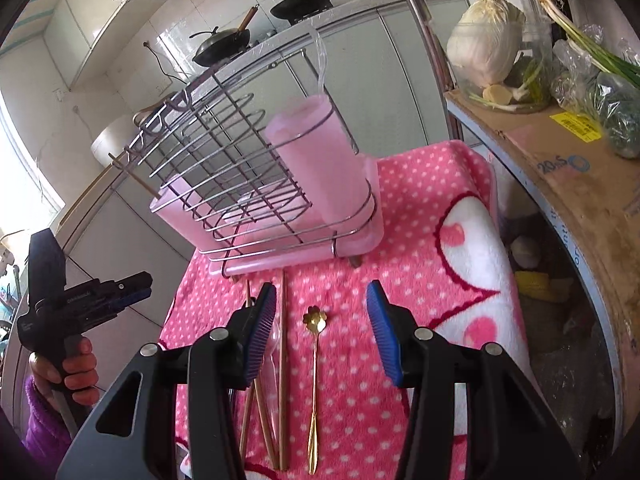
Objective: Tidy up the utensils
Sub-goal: 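Lower and close the left tool on a chopstick while the right tool grasps another chopstick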
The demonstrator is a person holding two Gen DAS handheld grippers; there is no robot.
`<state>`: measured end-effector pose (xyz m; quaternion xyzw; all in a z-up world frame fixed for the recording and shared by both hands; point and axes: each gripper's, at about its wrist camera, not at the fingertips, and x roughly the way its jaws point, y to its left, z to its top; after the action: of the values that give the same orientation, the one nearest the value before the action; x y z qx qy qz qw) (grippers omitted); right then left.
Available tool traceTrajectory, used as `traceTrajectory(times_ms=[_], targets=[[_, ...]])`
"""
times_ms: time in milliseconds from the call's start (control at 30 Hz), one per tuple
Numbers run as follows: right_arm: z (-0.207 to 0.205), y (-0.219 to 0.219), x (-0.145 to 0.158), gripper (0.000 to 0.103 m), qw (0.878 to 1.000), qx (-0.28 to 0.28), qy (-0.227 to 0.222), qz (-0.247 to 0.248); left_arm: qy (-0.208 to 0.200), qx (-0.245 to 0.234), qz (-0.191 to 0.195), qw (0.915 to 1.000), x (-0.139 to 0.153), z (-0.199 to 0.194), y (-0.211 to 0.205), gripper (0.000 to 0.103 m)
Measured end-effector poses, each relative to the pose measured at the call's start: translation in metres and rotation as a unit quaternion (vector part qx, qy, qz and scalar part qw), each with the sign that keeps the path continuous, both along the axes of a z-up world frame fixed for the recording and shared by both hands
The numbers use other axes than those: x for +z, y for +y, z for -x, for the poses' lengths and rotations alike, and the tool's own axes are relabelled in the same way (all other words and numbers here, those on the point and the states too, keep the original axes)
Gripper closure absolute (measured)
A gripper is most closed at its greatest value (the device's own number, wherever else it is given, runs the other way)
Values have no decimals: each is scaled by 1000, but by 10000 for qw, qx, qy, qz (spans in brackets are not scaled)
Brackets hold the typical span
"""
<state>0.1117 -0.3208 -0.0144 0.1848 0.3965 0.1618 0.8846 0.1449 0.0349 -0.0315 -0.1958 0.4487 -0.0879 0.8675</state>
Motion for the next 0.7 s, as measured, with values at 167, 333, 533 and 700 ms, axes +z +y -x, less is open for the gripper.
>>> traceTrajectory(times_ms=[167,333,533,700], targets=[[5,2,-16,55,9995,138,285,-89,373,-239,105,9990,-22,-15,-26,67],[4,5,-23,56,9987,259,402,-150,722,-236,76,9971,-42,-45,-44,69],[-1,9,-26,57,9978,424,474,-182,1102,-241,-224,9934,-71,-80,-62,71],[-8,12,-32,60,9970,494,579,-158,1241,-234,-372,9913,-90,-96,-73,74]])
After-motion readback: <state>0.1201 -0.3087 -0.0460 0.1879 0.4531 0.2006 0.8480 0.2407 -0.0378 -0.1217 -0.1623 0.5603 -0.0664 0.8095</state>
